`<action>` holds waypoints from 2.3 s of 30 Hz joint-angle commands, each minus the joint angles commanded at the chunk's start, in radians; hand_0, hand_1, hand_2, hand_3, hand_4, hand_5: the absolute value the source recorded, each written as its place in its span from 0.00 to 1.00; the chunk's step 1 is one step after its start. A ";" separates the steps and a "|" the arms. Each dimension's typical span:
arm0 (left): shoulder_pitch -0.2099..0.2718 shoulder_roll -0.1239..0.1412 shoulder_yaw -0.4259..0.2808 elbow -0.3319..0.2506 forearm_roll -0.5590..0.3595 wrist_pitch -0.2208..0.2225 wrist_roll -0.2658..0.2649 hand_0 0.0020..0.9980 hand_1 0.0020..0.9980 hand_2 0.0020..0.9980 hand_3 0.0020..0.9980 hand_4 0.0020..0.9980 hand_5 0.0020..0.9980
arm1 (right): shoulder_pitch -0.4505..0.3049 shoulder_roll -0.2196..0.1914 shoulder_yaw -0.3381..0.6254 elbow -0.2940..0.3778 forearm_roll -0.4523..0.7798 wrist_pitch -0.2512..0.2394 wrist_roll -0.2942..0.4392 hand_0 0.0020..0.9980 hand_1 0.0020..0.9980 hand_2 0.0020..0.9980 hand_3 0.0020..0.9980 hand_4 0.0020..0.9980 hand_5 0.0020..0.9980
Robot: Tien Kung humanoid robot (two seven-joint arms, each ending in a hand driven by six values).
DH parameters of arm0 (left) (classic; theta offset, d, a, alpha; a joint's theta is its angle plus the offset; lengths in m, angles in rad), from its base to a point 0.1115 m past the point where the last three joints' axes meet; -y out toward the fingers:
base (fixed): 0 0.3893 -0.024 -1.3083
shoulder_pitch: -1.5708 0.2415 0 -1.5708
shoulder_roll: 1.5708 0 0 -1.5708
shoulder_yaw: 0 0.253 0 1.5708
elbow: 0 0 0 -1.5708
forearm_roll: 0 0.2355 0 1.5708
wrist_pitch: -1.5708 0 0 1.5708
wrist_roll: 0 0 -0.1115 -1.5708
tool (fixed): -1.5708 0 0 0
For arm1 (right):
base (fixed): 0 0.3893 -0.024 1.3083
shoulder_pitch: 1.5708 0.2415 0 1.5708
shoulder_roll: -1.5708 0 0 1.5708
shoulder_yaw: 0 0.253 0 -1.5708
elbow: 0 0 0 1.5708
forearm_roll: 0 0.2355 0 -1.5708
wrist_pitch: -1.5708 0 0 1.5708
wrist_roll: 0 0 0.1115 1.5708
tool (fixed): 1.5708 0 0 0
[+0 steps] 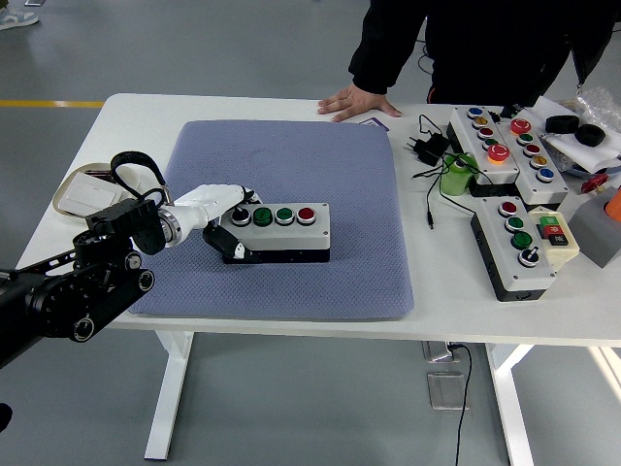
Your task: Pick up the button,place it on the desk,press the button,press the button
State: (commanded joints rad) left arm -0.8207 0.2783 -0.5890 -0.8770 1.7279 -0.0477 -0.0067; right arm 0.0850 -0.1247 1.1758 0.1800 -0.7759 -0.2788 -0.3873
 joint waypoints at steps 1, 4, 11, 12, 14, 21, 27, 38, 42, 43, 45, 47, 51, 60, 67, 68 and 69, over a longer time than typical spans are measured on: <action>0.001 0.001 -0.011 -0.004 0.000 -0.008 0.001 0.88 0.86 0.86 0.79 0.84 0.21 | -0.001 0.000 0.000 0.000 0.000 0.000 0.000 0.64 0.51 0.55 0.59 0.25 0.35; 0.000 0.001 -0.020 -0.007 0.000 -0.013 0.003 0.92 0.91 0.92 0.90 0.95 0.35 | -0.002 0.000 0.000 0.000 0.001 -0.001 0.000 0.64 0.51 0.55 0.59 0.25 0.35; 0.002 -0.001 -0.038 -0.013 0.005 -0.008 0.005 0.95 0.94 0.96 0.94 0.98 0.43 | -0.001 0.000 -0.002 0.000 0.004 -0.001 0.000 0.64 0.51 0.55 0.59 0.25 0.35; 0.002 -0.001 -0.039 -0.013 0.005 -0.008 0.005 0.95 0.94 0.96 0.94 0.98 0.43 | -0.001 0.000 -0.003 0.000 0.004 -0.001 0.000 0.64 0.51 0.55 0.59 0.25 0.35; 0.004 0.003 -0.054 -0.023 0.007 -0.013 0.008 0.97 0.95 0.98 0.96 0.99 0.47 | 0.000 0.001 -0.003 0.000 0.006 0.000 0.001 0.64 0.51 0.55 0.59 0.25 0.35; 0.021 0.023 -0.129 -0.097 0.029 -0.043 0.018 0.98 0.96 0.98 0.97 0.98 0.46 | 0.004 0.002 0.000 0.000 0.006 0.000 0.003 0.64 0.51 0.55 0.59 0.25 0.35; 0.043 0.049 -0.228 -0.225 0.061 -0.088 0.042 0.97 0.95 0.98 0.98 1.00 0.49 | 0.004 0.002 0.004 0.000 0.003 0.001 0.005 0.64 0.51 0.55 0.59 0.25 0.35; 0.079 0.103 -0.317 -0.570 0.302 -0.063 0.291 0.18 0.24 0.26 0.88 0.65 0.03 | 0.003 0.004 0.014 0.000 -0.003 0.001 0.006 0.64 0.51 0.55 0.59 0.25 0.36; 0.081 0.108 -0.301 -0.651 0.332 -0.164 0.375 0.18 0.24 0.26 0.88 0.65 0.03 | 0.003 0.004 0.015 0.000 -0.005 0.001 0.005 0.64 0.51 0.55 0.59 0.25 0.36; 0.081 0.107 -0.296 -0.663 0.335 -0.188 0.395 0.18 0.24 0.26 0.88 0.65 0.03 | 0.003 0.005 0.015 0.000 -0.005 0.001 0.005 0.64 0.51 0.55 0.59 0.25 0.36; 0.083 0.106 -0.283 -0.675 0.345 -0.226 0.422 0.05 0.07 0.12 0.84 0.55 0.01 | 0.003 0.005 0.015 0.000 -0.004 0.001 0.005 0.64 0.51 0.55 0.59 0.25 0.36; 0.085 0.105 -0.273 -0.677 0.351 -0.251 0.439 0.05 0.07 0.12 0.84 0.55 0.01 | 0.003 0.005 0.015 0.000 -0.004 0.001 0.005 0.64 0.51 0.55 0.59 0.25 0.36; 0.096 0.107 -0.256 -0.690 0.381 -0.279 0.467 0.02 0.00 0.06 0.83 0.43 0.00 | 0.004 0.005 0.015 0.000 -0.003 0.001 0.006 0.64 0.51 0.55 0.59 0.25 0.36; 0.102 0.107 -0.221 -0.712 0.317 -0.309 0.479 0.01 0.00 0.04 0.81 0.43 0.00 | 0.003 0.005 0.016 0.000 -0.004 0.001 0.007 0.64 0.51 0.55 0.59 0.25 0.36; 0.096 0.094 -0.161 -0.700 0.280 -0.307 0.481 0.01 0.00 0.03 0.80 0.44 0.00 | -0.001 0.005 0.014 0.000 0.001 0.001 0.006 0.64 0.51 0.55 0.59 0.25 0.36; 0.094 0.092 -0.157 -0.697 0.277 -0.306 0.481 0.01 0.00 0.03 0.81 0.44 0.00 | -0.001 0.005 0.013 0.000 0.002 0.001 0.006 0.64 0.51 0.55 0.59 0.25 0.36; 0.093 0.091 -0.155 -0.696 0.276 -0.306 0.481 0.01 0.00 0.03 0.81 0.44 0.00 | -0.002 0.005 0.013 0.000 0.002 0.001 0.006 0.64 0.51 0.55 0.59 0.25 0.36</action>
State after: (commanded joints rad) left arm -0.7272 0.3693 -0.7442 -1.5729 2.0037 -0.3539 0.4738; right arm 0.0833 -0.1194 1.1891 0.1800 -0.7736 -0.2781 -0.3814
